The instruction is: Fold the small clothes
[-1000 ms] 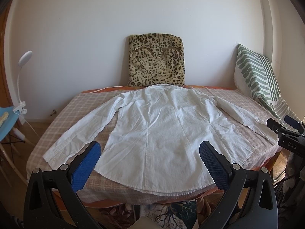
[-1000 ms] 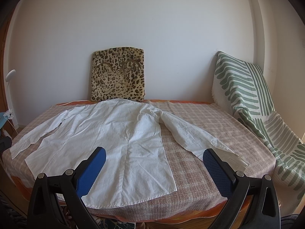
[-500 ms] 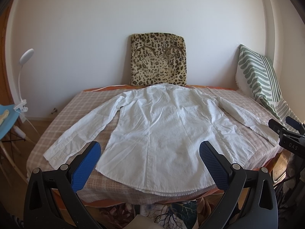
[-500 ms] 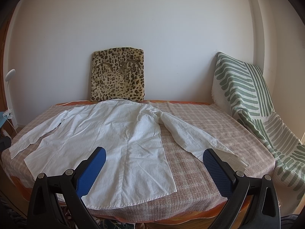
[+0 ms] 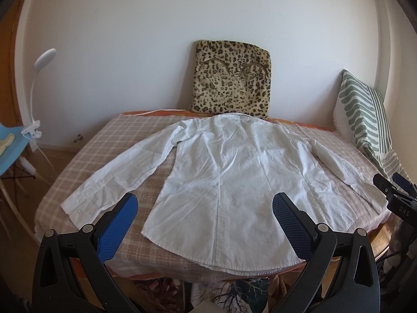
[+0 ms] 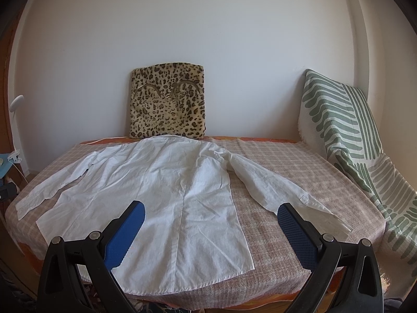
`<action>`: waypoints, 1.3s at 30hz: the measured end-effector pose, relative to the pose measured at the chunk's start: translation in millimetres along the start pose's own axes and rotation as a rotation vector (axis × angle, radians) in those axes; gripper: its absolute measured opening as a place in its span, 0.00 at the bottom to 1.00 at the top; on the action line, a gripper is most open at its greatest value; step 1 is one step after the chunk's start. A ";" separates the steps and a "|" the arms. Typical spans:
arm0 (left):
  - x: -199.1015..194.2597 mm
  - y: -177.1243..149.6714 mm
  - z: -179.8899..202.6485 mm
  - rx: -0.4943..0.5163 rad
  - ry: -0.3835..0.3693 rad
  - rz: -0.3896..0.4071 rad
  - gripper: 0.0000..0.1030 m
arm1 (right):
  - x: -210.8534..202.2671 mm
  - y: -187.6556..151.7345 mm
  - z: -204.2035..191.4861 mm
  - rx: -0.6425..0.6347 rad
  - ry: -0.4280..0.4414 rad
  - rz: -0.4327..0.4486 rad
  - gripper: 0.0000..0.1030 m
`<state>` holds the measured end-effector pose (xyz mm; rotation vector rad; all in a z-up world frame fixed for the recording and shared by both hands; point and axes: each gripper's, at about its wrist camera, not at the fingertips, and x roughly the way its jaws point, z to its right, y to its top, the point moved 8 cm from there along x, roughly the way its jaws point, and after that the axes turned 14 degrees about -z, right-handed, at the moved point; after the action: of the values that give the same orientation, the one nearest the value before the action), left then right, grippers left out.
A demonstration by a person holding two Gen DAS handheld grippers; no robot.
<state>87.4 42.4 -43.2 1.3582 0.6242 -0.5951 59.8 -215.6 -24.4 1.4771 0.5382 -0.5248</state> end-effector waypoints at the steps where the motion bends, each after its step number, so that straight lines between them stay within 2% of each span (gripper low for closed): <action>1: 1.4 0.8 -4.2 -0.011 -0.014 0.003 1.00 | 1.8 2.1 -2.0 -0.001 0.005 0.003 1.00; 5: 10.7 4.5 -26.1 -0.045 -0.008 -0.032 1.00 | 4.2 11.7 -8.9 -0.014 -0.001 0.025 1.00; 11: 18.0 14.9 -81.8 -0.098 0.077 -0.065 0.98 | 17.0 30.2 -21.7 -0.015 0.082 0.015 1.00; 13: 21.9 16.1 -104.2 -0.129 0.090 -0.085 0.95 | 19.2 40.0 -30.8 -0.033 0.097 0.034 1.00; 16: 30.8 15.7 -140.5 -0.189 0.106 -0.122 0.86 | 21.4 55.3 -48.6 -0.071 0.126 0.073 1.00; 20: 40.3 7.8 -186.7 -0.288 0.114 -0.159 0.78 | 31.7 74.3 -79.6 -0.120 0.215 0.081 1.00; 25: 51.0 -9.0 -237.4 -0.422 0.095 -0.194 0.70 | 53.1 90.8 -118.2 -0.150 0.307 0.038 1.00; 30: 68.9 -31.9 -272.9 -0.573 0.016 -0.253 0.65 | 73.4 99.6 -159.5 -0.209 0.344 -0.009 0.97; 35: 94.9 -44.3 -288.5 -0.703 -0.081 -0.304 0.61 | 94.1 107.9 -199.0 -0.256 0.405 -0.090 0.91; 39: 109.8 -46.9 -285.5 -0.710 -0.115 -0.338 0.61 | 112.0 116.5 -224.3 -0.281 0.428 -0.142 0.90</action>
<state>113.0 317.0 -183.6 0.5535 0.8748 -0.6329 216.4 11.8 -9.7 1.2868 1.0172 -0.2255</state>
